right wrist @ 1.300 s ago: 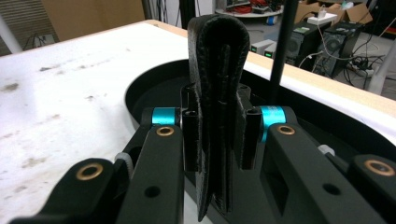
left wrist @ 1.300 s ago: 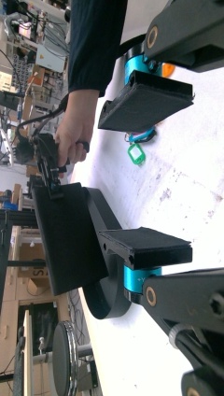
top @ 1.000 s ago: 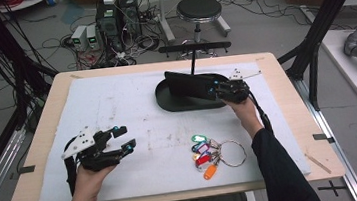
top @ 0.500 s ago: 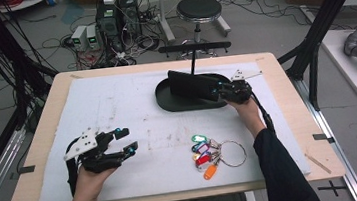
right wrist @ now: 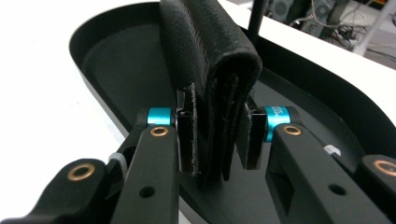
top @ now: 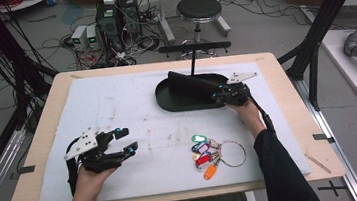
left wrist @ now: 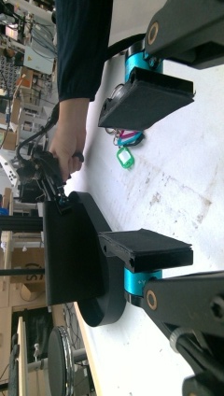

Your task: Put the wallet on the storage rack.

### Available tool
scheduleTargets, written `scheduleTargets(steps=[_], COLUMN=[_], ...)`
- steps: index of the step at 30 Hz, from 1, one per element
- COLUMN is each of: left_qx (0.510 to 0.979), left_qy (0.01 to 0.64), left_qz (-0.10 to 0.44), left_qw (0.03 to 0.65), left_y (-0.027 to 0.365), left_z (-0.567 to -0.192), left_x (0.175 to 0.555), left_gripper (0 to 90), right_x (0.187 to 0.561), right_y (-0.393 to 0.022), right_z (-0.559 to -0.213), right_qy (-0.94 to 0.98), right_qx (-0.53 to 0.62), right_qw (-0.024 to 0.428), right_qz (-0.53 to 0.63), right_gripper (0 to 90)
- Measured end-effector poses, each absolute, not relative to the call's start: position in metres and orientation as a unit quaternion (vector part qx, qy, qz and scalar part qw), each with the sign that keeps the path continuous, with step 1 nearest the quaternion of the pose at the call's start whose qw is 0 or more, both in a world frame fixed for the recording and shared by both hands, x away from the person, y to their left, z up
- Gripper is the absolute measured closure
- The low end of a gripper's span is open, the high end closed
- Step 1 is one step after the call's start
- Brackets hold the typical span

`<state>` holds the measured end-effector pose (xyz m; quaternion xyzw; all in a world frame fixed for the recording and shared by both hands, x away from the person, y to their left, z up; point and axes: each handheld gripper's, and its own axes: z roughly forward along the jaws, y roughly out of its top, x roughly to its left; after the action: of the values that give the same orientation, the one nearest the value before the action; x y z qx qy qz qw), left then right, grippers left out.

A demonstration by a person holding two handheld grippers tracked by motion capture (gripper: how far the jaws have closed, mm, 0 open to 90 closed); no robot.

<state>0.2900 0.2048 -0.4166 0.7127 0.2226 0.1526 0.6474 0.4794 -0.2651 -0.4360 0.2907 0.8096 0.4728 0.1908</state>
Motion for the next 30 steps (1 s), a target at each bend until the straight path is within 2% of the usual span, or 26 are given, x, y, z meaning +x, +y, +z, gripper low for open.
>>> scheduleTargets(steps=[5, 9, 10, 12, 19, 26, 30], left_qx=[0.716, 0.719, 0.719, 0.721, 0.72, 0.723, 0.724], left_qy=[0.219, 0.22, 0.219, 0.219, 0.229, 0.245, 0.256], left_qz=[0.15, 0.149, 0.149, 0.15, 0.152, 0.166, 0.182], left_qw=[0.645, 0.643, 0.642, 0.64, 0.638, 0.625, 0.615], left_y=[0.203, 0.202, 0.202, 0.201, 0.202, 0.207, 0.211], left_z=[-0.417, -0.417, -0.417, -0.416, -0.415, -0.415, -0.414], left_x=[0.291, 0.292, 0.292, 0.292, 0.298, 0.308, 0.313], left_gripper=[38.1, 36.9, 36.8, 36.7, 33.6, 29.7, 26.9], right_x=[0.478, 0.477, 0.477, 0.476, 0.467, 0.444, 0.425], right_y=[-0.264, -0.264, -0.265, -0.268, -0.287, -0.302, -0.305], right_z=[-0.435, -0.435, -0.435, -0.435, -0.427, -0.406, -0.395], right_qy=[0.813, 0.812, 0.811, 0.804, 0.781, 0.767, 0.761], right_qx=[0.295, 0.309, 0.312, 0.332, 0.366, 0.366, 0.354], right_qw=[0.196, 0.203, 0.201, 0.204, 0.202, 0.195, 0.212], right_qz=[0.463, 0.451, 0.452, 0.449, 0.465, 0.491, 0.501], right_gripper=[71.6, 66.5, 64.5, 52.6, 40.0, 34.9, 33.1])
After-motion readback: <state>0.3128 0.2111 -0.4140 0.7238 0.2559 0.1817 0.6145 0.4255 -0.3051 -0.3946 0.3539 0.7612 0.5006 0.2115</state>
